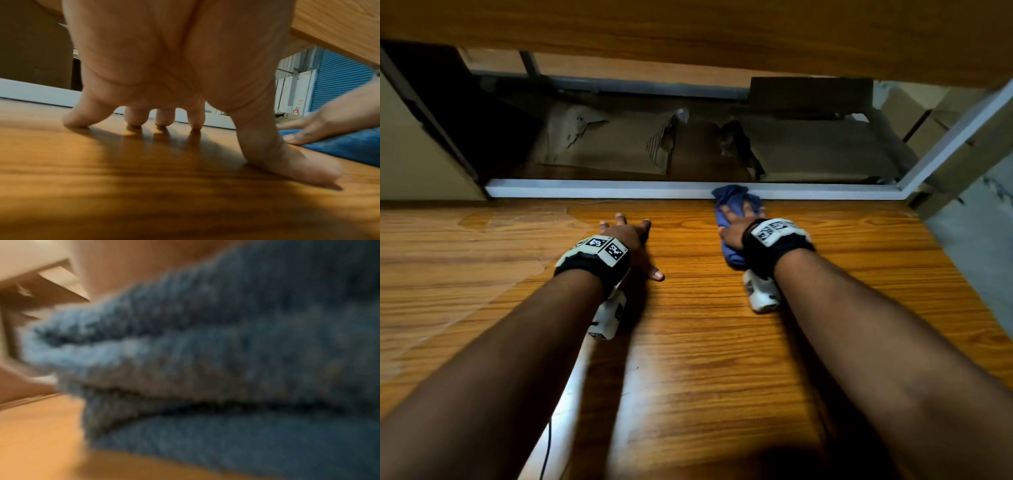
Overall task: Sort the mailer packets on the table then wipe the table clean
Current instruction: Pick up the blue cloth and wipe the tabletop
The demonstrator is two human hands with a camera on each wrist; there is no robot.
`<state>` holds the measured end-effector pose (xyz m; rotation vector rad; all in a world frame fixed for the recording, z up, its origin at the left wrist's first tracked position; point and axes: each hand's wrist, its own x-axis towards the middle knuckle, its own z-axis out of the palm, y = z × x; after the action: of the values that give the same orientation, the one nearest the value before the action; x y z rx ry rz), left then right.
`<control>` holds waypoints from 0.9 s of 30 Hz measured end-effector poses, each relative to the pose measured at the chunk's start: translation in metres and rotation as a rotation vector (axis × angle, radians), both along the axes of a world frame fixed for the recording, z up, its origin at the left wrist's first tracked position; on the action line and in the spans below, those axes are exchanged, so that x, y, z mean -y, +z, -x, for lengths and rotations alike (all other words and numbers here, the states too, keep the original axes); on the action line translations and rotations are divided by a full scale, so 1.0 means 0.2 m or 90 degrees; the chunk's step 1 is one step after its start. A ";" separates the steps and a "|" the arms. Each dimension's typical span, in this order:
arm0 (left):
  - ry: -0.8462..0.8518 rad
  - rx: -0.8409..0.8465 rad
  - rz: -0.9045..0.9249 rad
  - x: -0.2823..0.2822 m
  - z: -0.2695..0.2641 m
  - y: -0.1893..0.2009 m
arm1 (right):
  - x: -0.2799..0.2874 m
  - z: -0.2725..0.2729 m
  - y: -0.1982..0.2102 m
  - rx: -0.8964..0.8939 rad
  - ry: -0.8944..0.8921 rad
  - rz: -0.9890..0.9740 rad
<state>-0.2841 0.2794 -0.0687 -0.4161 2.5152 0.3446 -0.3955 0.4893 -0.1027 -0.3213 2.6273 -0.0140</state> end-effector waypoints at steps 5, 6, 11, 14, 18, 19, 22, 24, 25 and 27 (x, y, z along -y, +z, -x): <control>-0.002 -0.019 0.004 0.01 -0.01 -0.01 | 0.32 -0.24 0.00 0.014 0.156 0.026; -0.004 -0.021 0.002 0.01 -0.01 -0.01 | 0.32 -0.27 0.00 0.012 0.172 0.020; 0.005 -0.016 -0.005 0.01 -0.03 0.02 | -0.02 -0.30 0.00 0.005 0.154 -0.025; 0.014 -0.017 -0.005 0.00 -0.04 0.02 | -0.39 -0.24 -0.01 -0.007 -0.003 -0.069; -0.008 0.000 0.018 0.00 -0.02 0.00 | -0.61 -0.26 -0.05 -0.009 -0.118 -0.090; -0.010 0.001 0.020 -0.01 -0.02 0.01 | -0.57 -0.32 -0.05 0.006 -0.110 -0.085; -0.025 0.004 0.058 -0.03 -0.02 0.02 | -0.42 -0.54 -0.04 0.029 -0.047 -0.040; -0.063 -0.025 0.051 -0.07 -0.02 0.04 | -0.41 -0.64 -0.01 0.027 -0.026 -0.023; -0.085 -0.054 0.035 -0.10 -0.02 0.05 | -0.44 -0.68 0.02 0.022 -0.025 -0.022; -0.113 -0.098 0.008 -0.17 -0.02 0.05 | -0.56 -0.69 0.04 0.018 -0.052 -0.032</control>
<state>-0.2798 0.3141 -0.0591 -0.1736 2.6815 0.3023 -0.2581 0.6013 -0.0955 -0.1942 2.6065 0.0202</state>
